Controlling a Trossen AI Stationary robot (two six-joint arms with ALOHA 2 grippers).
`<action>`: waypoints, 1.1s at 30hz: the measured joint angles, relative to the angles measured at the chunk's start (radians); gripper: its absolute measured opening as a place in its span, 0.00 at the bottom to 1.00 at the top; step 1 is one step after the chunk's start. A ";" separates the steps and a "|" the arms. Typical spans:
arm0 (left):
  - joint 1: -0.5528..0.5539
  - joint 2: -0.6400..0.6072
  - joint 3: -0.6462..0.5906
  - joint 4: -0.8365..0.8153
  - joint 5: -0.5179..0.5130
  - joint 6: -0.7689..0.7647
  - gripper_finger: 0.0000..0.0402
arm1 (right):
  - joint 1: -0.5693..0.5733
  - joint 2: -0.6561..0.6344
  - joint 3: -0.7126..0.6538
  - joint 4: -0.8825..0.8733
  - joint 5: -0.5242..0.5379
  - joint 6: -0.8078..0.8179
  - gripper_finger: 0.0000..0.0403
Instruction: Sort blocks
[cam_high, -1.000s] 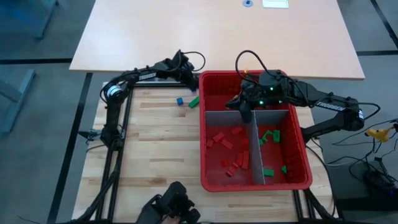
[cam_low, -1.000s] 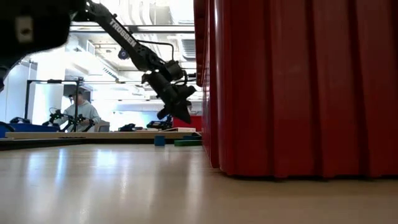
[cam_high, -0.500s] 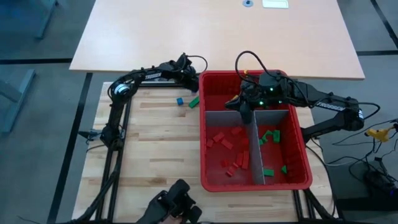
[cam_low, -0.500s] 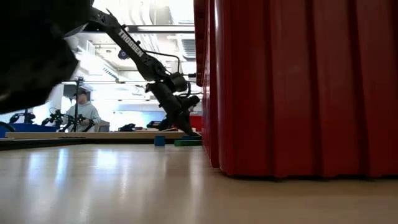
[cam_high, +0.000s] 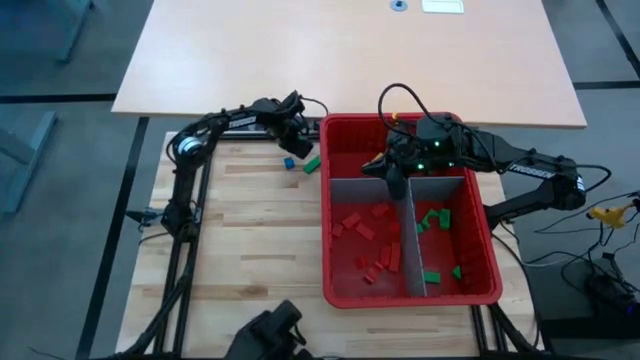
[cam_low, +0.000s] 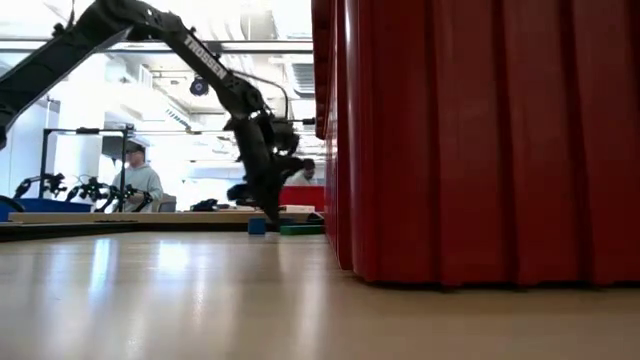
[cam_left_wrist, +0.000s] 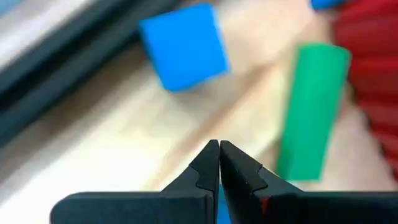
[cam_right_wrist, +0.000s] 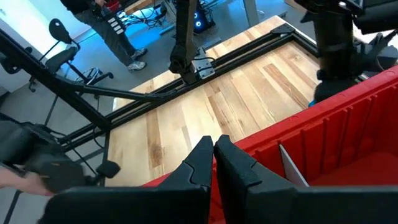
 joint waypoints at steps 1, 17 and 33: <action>-0.010 -0.014 -0.005 0.002 0.000 0.017 0.00 | 0.000 0.000 0.000 -0.001 0.000 -0.005 0.00; 0.006 -0.091 0.003 0.260 -0.106 0.018 0.00 | 0.000 0.000 0.000 0.000 0.003 -0.010 0.00; 0.021 0.012 0.005 0.171 -0.072 -0.020 0.00 | 0.013 0.000 0.000 0.000 0.001 0.016 0.00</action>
